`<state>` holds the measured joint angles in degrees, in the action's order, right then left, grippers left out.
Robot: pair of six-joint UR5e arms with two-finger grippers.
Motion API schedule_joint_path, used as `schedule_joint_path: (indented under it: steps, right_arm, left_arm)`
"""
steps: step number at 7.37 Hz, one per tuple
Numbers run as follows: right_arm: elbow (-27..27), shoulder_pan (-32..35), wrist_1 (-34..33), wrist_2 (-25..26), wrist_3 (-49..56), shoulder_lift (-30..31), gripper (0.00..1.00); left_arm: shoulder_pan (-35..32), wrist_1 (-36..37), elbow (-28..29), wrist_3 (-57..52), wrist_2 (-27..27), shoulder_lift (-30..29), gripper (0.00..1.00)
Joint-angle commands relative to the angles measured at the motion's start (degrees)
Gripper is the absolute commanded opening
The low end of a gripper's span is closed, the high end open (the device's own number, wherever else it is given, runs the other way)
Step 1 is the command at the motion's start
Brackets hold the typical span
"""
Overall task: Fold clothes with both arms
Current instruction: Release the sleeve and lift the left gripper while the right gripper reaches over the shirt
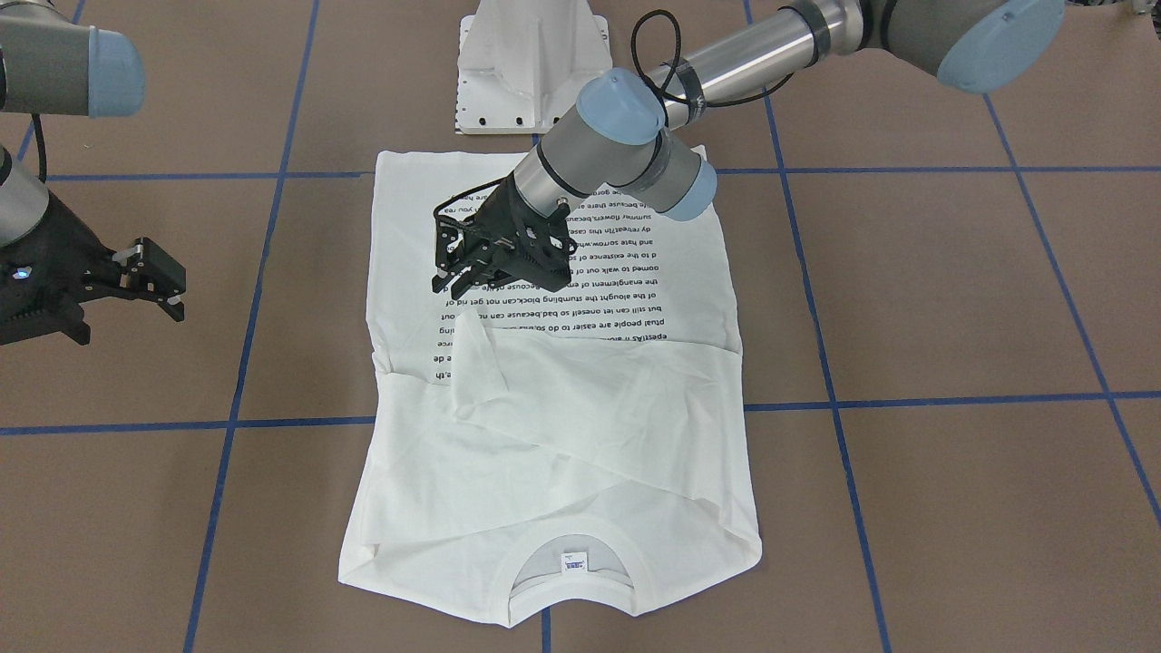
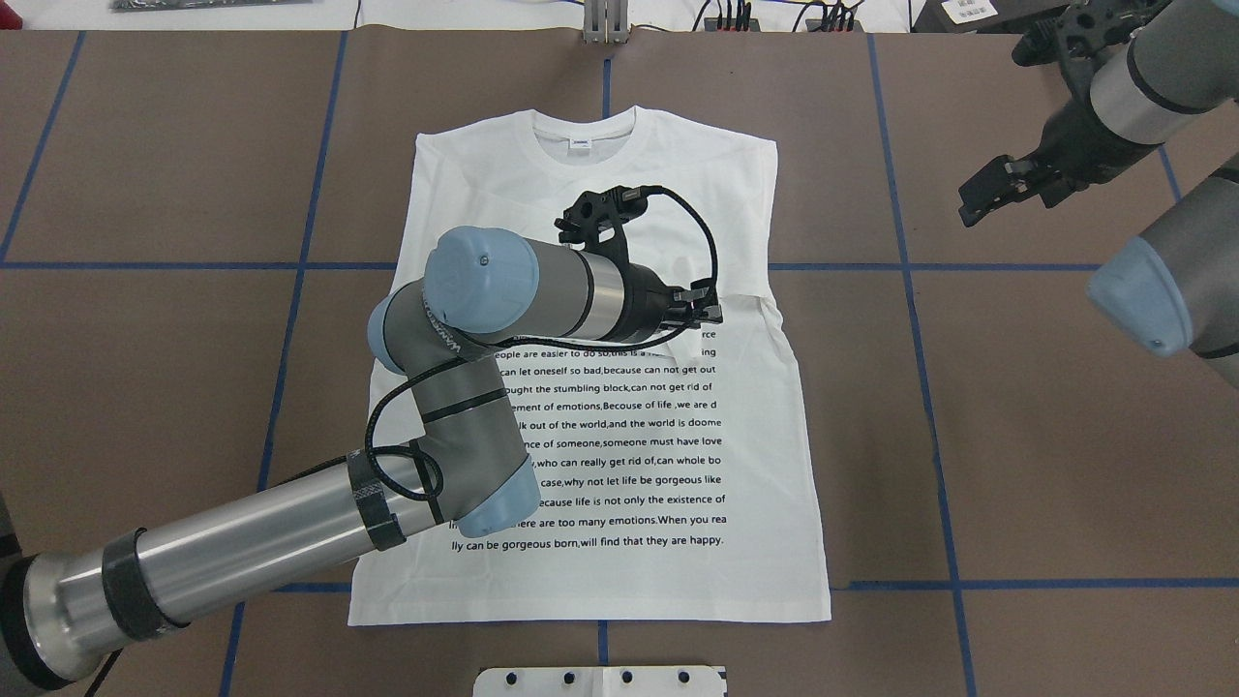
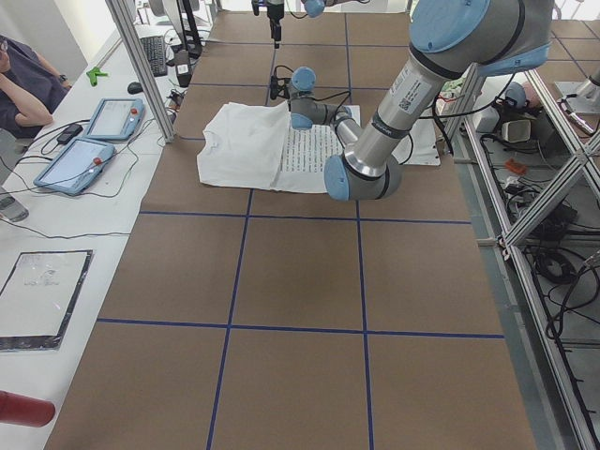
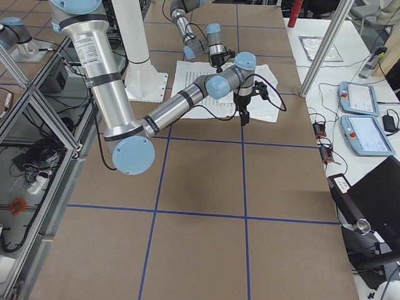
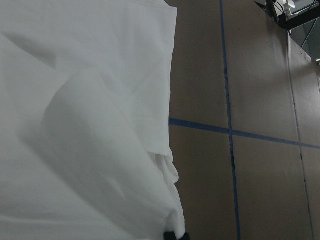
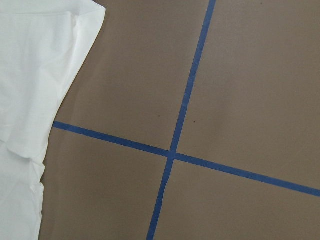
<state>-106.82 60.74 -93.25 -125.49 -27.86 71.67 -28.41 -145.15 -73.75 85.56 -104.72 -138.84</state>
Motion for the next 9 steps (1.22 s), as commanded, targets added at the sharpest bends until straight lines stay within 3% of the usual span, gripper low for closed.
schedule_joint_path:
  steps: [1, 2, 3, 6, 7, 9]
  right_arm:
    - [0.2, -0.1, 0.0, 0.1, -0.7, -0.7, 1.0]
    - [0.7, -1.3, 0.0, 0.3, -4.2, -2.5, 1.0]
    - [1.9, -4.2, 0.1, 0.7, -10.1, -5.9, 1.0]
    - [7.0, -13.3, 0.0, 9.0, -22.9, -15.5, 1.0]
    - [11.1, -16.4, -0.3, 12.8, -27.1, -19.8, 1.0]
    - [21.5, -21.5, -0.4, 20.3, -31.5, -27.9, 1.0]
  left_arm:
    - [-1.7, 0.5, -0.6, -3.0, -1.9, 1.5, 1.0]
    - [-4.9, 1.0, -2.0, -4.3, -9.5, 4.3, 1.0]
    - [-7.7, 2.4, -5.2, -5.7, -13.5, 7.8, 1.0]
    - [-13.1, 23.1, -20.7, -22.5, -17.3, 15.6, 1.0]
    - [-15.4, 28.0, -24.9, -29.6, -17.5, 18.5, 1.0]
    - [-20.6, 28.9, -25.8, -37.0, -23.8, 22.3, 1.0]
